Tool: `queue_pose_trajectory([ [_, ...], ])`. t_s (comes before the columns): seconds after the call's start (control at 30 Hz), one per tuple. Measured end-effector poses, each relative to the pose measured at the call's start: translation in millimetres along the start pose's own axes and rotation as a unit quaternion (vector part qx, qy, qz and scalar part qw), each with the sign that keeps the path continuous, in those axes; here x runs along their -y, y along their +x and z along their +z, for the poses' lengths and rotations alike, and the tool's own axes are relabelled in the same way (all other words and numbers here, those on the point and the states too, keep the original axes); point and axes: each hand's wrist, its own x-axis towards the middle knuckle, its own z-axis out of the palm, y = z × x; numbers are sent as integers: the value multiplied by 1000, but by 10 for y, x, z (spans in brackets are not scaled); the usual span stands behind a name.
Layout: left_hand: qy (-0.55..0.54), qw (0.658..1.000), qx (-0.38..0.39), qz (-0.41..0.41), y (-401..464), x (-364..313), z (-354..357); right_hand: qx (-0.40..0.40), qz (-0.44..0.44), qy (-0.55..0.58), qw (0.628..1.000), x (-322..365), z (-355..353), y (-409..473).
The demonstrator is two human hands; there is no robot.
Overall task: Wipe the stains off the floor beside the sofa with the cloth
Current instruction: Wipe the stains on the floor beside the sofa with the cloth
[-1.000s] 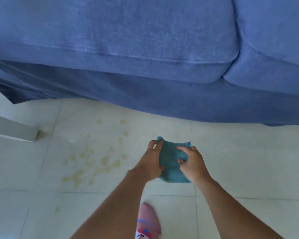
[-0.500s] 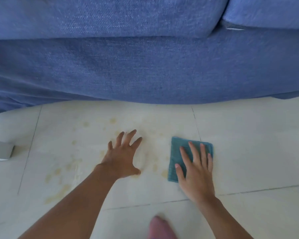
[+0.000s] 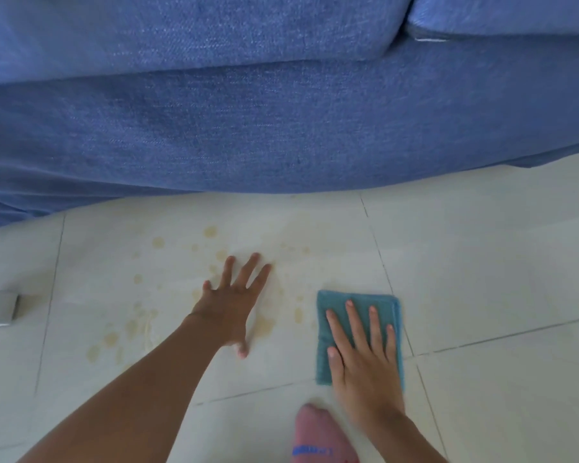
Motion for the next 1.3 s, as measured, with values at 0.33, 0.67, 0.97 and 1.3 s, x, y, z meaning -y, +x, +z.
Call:
queue_pose_trajectory([
  [0.33, -17, 1000, -11, 2, -15, 54, 1, -14, -27, -3, 1000, 159, 22, 29],
  [0.67, -42, 998, -35, 12, -48, 129, 25, 7, -44, 5, 999, 205, -80, 187],
  [0.97, -79, 994, -80, 0, -88, 199, 109, 14, -35, -2, 999, 322, -118, 591],
  [1.3, -105, 989, -92, -38, -91, 481, 169, 28, -60, -17, 998, 363, -181, 877],
])
